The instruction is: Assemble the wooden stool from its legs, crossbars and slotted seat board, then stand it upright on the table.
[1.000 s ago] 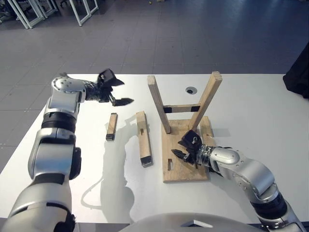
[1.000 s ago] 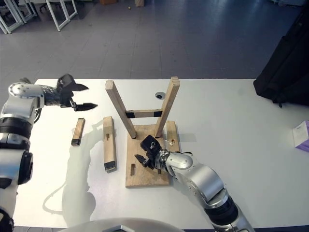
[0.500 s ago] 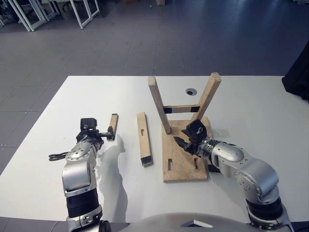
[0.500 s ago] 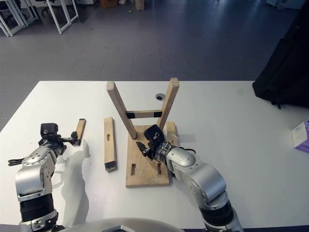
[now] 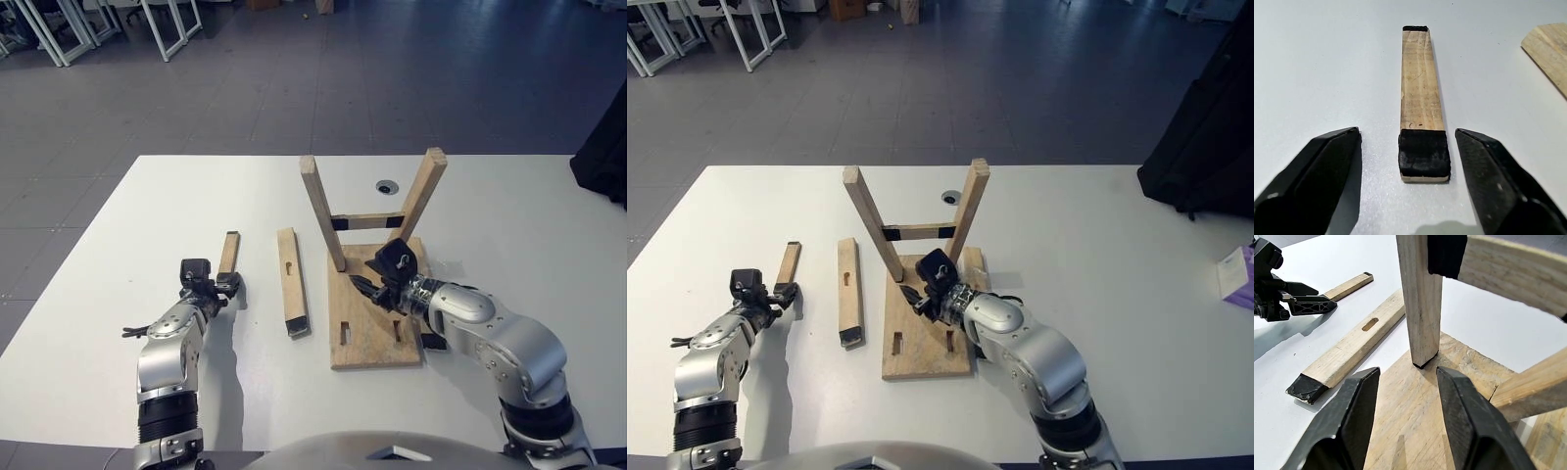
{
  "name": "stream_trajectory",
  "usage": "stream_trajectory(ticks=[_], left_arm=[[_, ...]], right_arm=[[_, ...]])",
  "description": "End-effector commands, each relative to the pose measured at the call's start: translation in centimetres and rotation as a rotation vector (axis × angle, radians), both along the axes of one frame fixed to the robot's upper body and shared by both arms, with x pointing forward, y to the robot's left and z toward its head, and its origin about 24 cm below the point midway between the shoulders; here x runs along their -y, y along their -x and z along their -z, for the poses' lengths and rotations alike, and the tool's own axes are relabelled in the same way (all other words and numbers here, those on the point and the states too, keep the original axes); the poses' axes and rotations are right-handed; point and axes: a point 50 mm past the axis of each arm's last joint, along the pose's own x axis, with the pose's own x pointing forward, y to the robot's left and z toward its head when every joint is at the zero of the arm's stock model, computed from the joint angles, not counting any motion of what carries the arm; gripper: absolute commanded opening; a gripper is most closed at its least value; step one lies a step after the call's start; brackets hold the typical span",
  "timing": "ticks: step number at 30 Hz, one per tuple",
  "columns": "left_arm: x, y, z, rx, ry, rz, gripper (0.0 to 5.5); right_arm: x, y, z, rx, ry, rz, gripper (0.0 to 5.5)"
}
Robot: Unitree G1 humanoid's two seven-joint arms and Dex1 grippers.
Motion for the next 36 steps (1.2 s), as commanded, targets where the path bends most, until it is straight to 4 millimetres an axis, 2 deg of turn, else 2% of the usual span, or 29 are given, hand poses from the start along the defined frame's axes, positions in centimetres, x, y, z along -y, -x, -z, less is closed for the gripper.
stream_trajectory(ticks=[1, 11, 15, 17, 19, 20, 23, 26, 28, 31, 34, 36], left_arm=[[0.8, 2.9, 4.6, -0.211, 0.068, -0.024, 2.99], [1.6, 3.8, 6.5, -0.245, 0.097, -0.04, 1.39], [1.6, 4.2, 6.9, -0.251, 0.123, -0.053, 1.32], [1.8, 4.2, 6.5, -0.201, 0.134, -0.062, 1.32], [2.1, 3.7, 5.2, -0.089, 0.153, -0.08, 1.32], [2.3, 3.4, 3.9, 0.015, 0.137, -0.085, 1.32], [2.9, 2.5, -1.1, 0.342, 0.037, -0.084, 1.32], [4.7, 2.5, -6.6, 0.649, -0.047, 0.028, 1.32], [5.7, 2.7, -9.4, 0.786, -0.067, 0.065, 1.32], [7.7, 1.9, -14.0, 0.976, -0.061, 0.143, 1.32], [9.4, 1.5, -16.2, 1.054, -0.022, 0.243, 1.32], [10.5, 1.1, -16.5, 1.06, 0.016, 0.32, 1.32]], right_arm=[[-0.1, -0.1, -0.1, -0.01, 0.014, -0.018, 2.1], [0.0, -0.3, -0.4, -0.011, 0.018, -0.03, 2.1], [0.0, -0.3, -0.5, -0.008, 0.018, -0.027, 2.1], [0.0, -0.3, -0.5, -0.007, 0.016, -0.025, 2.1], [0.1, -0.4, -0.5, -0.007, 0.014, -0.018, 2.1], [0.1, -0.5, -0.6, -0.006, 0.012, -0.014, 2.1], [0.3, -1.0, -1.1, -0.026, -0.041, 0.0, 2.62], [0.3, -2.2, -2.8, -0.037, -0.199, 0.036, 3.33], [0.3, -2.8, -4.1, -0.053, -0.309, 0.033, 3.66], [0.3, -3.5, -6.7, -0.071, -0.489, -0.017, 4.11], [0.1, -4.2, -9.4, -0.08, -0.654, -0.076, 4.46], [0.1, -4.7, -10.8, -0.095, -0.737, -0.115, 4.46]])
